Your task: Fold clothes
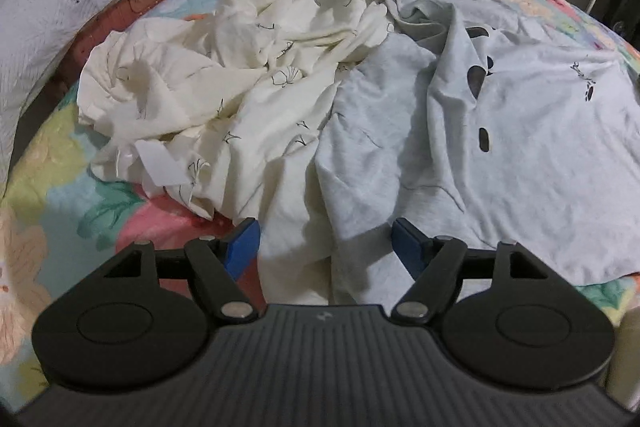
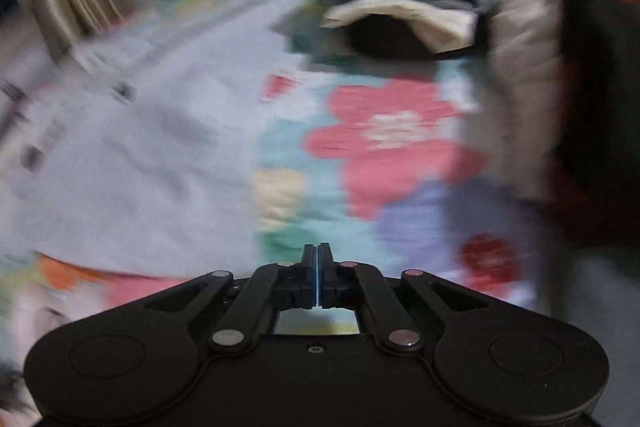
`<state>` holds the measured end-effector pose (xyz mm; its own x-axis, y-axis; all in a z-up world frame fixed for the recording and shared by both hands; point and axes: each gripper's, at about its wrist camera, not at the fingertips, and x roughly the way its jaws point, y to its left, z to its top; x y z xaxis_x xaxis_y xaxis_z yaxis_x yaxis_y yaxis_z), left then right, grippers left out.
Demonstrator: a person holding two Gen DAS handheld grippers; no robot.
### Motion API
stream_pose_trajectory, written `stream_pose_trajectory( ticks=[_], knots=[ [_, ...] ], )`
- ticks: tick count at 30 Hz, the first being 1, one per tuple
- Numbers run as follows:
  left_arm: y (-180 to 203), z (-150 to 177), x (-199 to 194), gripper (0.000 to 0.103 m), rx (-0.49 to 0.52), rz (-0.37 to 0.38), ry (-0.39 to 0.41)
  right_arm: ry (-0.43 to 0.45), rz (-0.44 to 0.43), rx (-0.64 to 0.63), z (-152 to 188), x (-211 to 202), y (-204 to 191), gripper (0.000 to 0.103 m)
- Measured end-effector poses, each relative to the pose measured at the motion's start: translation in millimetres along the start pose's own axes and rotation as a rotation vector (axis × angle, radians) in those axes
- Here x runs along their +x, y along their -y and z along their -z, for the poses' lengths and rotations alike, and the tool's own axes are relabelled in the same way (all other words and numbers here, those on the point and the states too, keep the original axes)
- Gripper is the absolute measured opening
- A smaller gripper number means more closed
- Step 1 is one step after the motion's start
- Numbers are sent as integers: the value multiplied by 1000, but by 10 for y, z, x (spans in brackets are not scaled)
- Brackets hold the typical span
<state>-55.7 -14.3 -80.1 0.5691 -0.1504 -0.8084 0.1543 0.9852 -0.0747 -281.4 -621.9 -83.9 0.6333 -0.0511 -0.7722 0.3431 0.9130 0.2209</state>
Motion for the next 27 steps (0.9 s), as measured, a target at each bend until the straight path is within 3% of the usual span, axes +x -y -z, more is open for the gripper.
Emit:
stream_pose_trajectory(
  ticks=[2, 5, 7, 8, 12, 15, 17, 19, 25, 27],
  knots=[
    [-19, -14, 44, 74, -30, 29, 7, 20, -60, -1, -3, 38, -111, 32],
    [-40, -32, 90, 62, -81, 87, 33, 57, -87, -106, -153, 63, -429, 38],
    [-3, -37, 96, 16, -51, 68, 52, 92, -126, -174, -277, 81, -663, 42],
    [19, -33, 92, 12, -28, 52, 61, 102, -156, -213, -331, 87, -793, 45],
    [73, 4, -4, 6, 18, 0, 87, 95, -313, -396, -485, 194, -1449, 52],
    [166, 22, -216, 4, 82, -88, 179, 58, -448, -559, -478, 352, -2085, 53],
    [140, 67, -413, 4, 35, -111, 251, 21, -531, -675, -395, 491, -2536, 54],
    [23, 158, -520, 4, -68, -112, 264, -14, -590, -776, -300, 623, -2905, 57],
    [-167, 401, -109, 5, -151, -99, 28, -87, -590, -965, 81, 958, -3410, 59],
    [-268, 358, -81, 7, -218, -65, 19, -112, -589, -1028, 208, 1070, -3578, 59]
  ],
)
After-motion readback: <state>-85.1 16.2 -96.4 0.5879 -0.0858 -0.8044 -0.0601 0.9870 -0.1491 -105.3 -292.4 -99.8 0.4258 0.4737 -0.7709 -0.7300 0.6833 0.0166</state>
